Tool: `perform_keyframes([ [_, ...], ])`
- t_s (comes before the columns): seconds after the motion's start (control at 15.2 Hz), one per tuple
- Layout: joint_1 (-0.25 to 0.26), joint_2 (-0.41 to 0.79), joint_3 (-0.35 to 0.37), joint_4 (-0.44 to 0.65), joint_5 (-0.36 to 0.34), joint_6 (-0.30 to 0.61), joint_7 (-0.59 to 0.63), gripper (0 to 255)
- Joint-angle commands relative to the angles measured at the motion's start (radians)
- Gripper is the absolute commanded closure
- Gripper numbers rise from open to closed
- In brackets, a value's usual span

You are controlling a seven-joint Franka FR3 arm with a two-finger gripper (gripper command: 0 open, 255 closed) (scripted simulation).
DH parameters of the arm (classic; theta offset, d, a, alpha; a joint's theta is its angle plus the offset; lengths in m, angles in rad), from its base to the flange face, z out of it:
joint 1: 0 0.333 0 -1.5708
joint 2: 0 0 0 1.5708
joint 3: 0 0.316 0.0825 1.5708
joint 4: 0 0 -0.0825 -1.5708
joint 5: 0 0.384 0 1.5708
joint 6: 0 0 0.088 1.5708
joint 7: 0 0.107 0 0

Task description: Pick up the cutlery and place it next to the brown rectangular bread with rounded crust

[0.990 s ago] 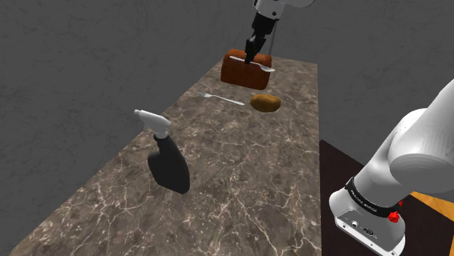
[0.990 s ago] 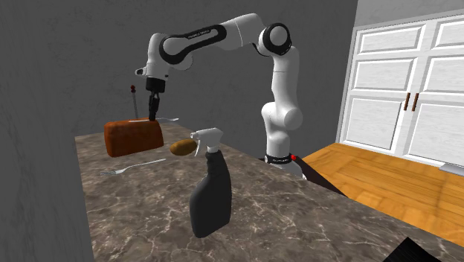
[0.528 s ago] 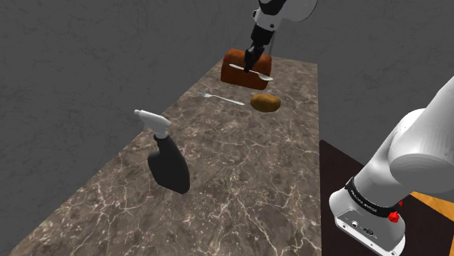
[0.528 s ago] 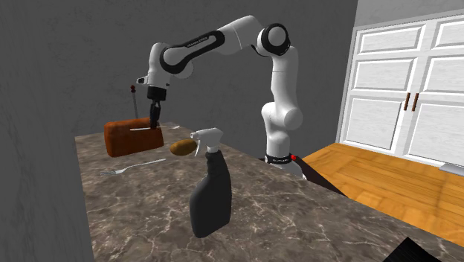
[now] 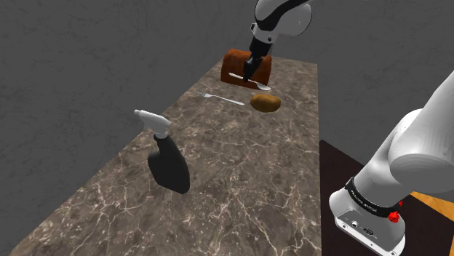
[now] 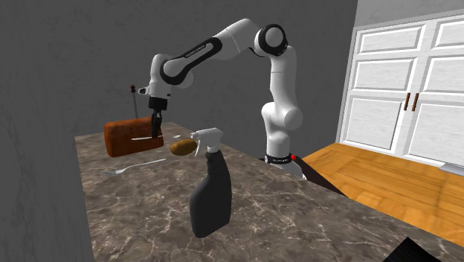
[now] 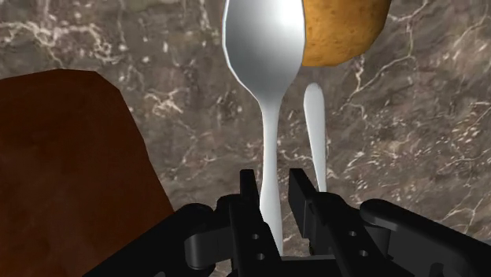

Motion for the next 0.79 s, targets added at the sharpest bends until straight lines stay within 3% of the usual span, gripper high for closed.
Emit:
perform_keyframes([
  [0.0, 0.0, 0.015, 0.0, -0.012, 0.011, 0.026, -0.011, 255],
  [0.73, 0.001, 0.1, 0.008, -0.07, 0.08, 0.16, -0.08, 255],
])
